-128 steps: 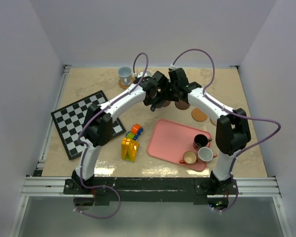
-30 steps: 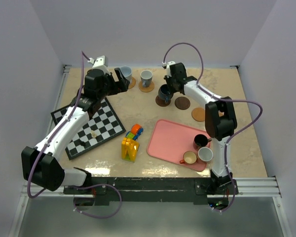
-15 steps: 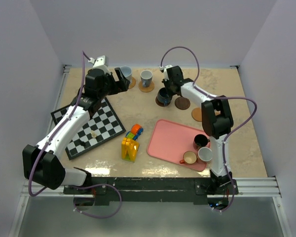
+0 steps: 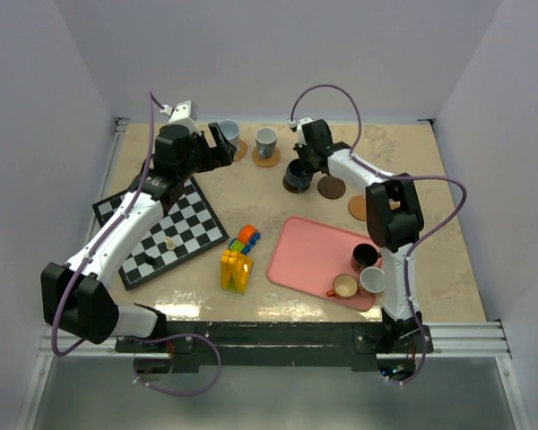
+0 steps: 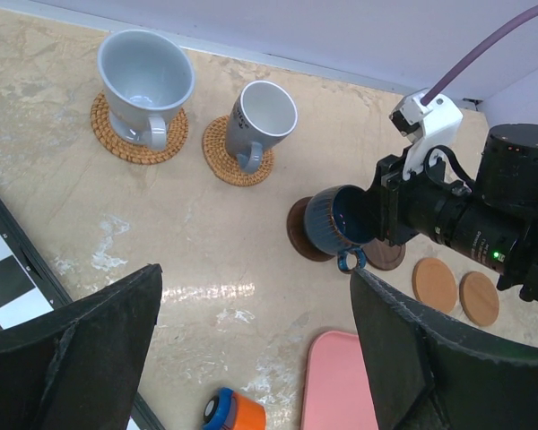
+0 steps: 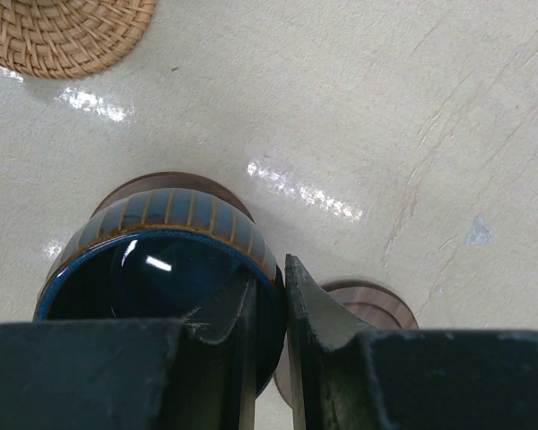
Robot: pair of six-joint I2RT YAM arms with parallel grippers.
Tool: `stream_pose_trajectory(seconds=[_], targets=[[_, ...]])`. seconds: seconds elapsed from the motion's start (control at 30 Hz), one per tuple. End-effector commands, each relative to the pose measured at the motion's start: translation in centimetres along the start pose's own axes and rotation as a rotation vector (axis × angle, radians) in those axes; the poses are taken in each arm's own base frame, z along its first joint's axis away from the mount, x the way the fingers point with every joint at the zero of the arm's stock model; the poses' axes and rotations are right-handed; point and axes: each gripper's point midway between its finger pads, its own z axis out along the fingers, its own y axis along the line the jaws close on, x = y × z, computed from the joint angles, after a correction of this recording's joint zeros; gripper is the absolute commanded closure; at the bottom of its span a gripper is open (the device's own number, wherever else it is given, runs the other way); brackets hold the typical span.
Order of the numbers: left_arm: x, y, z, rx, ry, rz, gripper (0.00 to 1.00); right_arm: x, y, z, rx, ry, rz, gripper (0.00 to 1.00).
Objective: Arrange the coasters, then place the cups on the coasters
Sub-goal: Place the cup on the coaster.
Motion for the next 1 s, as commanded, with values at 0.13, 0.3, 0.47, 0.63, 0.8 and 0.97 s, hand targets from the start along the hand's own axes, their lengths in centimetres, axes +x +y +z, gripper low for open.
stream_pose_trajectory(seconds=[0.13, 0.3, 0.47, 0.63, 0.8, 0.97], targets=[[-1.5, -0.5, 0.2, 0.022, -0.054, -0.023, 0.1, -3.4, 0.1, 0.1, 0.018, -0.097, -0.006, 1.0], [-1.3, -0.4, 0.2, 0.02, -0.05, -0.024, 0.1, -2.7, 0.0, 0.4, 0.021, -0.083, -0.008, 1.0], [-1.2, -0.4, 0.2, 0.018, -0.047, -0.035, 0.1, -2.1, 0.0, 0.3, 0.029, -0.072, -0.008, 1.0], [-1.2, -0.4, 0.2, 0.021, -0.051, -0.044, 0.1, -2.0, -0.3, 0.3, 0.048, -0.07, -0.011, 0.86], [-1.0, -0.3, 0.3, 0.018, -0.049, -0.052, 0.1, -2.7, -0.5, 0.1, 0.054, -0.084, -0.011, 0.71], [-1.1, -0.4, 0.3, 0.018, -0.052, -0.057, 0.1, -3.1, -0.7, 0.0, 0.059, -0.091, -0.007, 0.58]])
